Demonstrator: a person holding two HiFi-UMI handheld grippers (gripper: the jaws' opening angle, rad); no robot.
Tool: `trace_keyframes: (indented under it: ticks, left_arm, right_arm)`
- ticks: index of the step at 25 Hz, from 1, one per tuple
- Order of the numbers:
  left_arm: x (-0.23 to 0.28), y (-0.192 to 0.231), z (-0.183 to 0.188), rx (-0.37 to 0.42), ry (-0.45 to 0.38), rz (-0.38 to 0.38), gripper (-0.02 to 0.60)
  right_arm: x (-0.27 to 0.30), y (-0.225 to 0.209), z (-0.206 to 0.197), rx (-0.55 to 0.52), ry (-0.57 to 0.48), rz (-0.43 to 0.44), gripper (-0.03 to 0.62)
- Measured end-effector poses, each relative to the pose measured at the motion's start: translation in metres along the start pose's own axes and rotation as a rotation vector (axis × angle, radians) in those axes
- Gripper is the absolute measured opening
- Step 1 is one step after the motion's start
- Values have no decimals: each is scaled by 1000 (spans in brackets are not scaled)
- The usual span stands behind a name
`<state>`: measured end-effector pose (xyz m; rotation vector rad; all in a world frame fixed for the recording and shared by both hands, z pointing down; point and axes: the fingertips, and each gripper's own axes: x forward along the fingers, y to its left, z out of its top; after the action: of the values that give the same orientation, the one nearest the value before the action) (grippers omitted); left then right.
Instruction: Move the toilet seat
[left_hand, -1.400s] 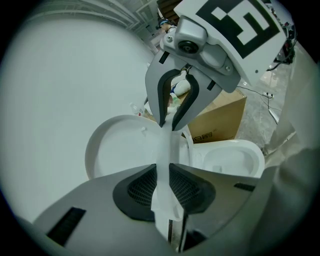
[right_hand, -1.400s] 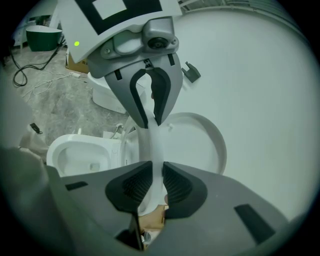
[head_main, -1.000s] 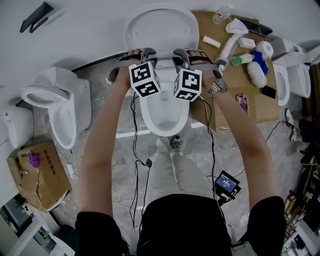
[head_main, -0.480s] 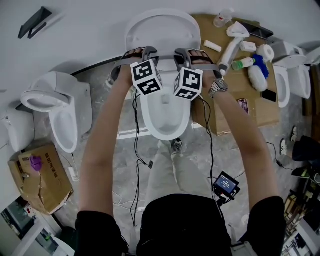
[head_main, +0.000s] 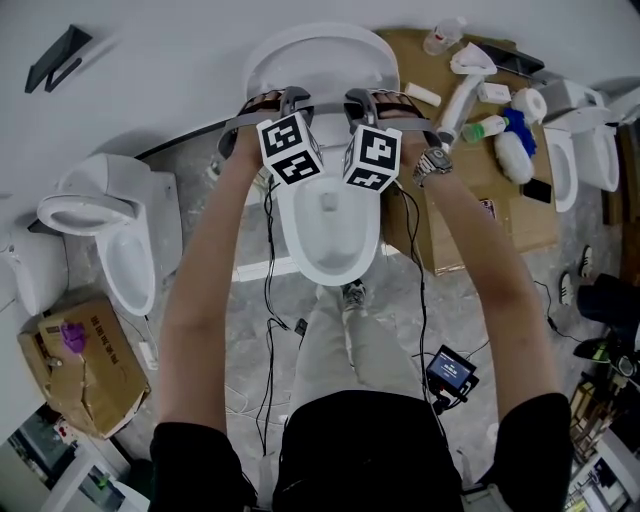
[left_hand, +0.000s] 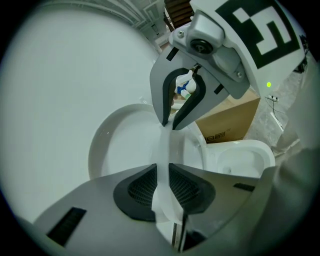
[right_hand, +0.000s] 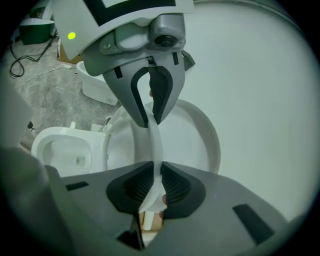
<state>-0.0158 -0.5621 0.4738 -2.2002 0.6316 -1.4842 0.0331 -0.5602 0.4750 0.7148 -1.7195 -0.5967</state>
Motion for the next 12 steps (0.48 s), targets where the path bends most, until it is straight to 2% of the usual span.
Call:
trace_keyframes:
  ticks: [7,12]
  left_arm:
    - [10,10,-2,-36,0,-34,80]
    - [16,18,-3,-45,-8,-10,81]
  right_arm:
    - [12,-6,-3,8,6,4,57]
    - [22,-12,-4,22,21,16,55]
